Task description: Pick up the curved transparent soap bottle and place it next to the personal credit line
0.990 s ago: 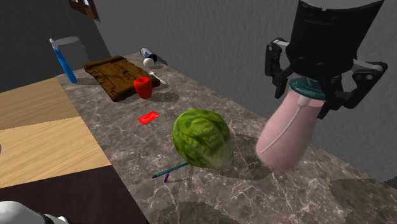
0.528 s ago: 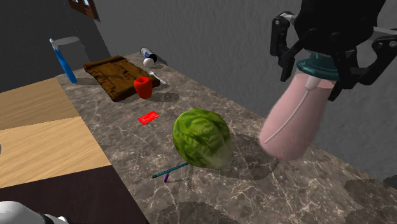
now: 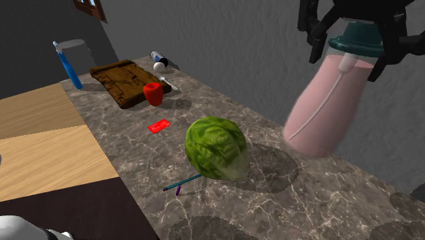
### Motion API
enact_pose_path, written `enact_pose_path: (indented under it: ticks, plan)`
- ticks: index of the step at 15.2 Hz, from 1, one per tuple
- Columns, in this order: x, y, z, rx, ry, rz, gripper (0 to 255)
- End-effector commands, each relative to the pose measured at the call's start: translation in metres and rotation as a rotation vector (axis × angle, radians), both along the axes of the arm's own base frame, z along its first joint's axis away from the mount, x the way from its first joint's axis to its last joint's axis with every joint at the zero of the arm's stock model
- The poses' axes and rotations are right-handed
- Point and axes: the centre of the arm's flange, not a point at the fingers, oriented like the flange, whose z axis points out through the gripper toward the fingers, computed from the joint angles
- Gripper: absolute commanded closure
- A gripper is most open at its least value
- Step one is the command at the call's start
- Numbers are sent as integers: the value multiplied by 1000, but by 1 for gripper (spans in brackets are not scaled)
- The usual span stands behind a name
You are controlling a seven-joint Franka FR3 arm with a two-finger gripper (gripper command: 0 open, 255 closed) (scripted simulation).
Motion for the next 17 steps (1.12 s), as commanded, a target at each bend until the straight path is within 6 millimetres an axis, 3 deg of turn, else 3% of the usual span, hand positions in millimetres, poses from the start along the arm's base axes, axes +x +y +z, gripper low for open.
enact_pose_path:
  ticks: [1, 6, 17]
  plan:
    - [-1, 0, 12, 0, 0, 0, 255]
    - [-1, 0, 35, 0, 0, 0, 255]
    - [-44, 139, 36, 0, 0, 0, 255]
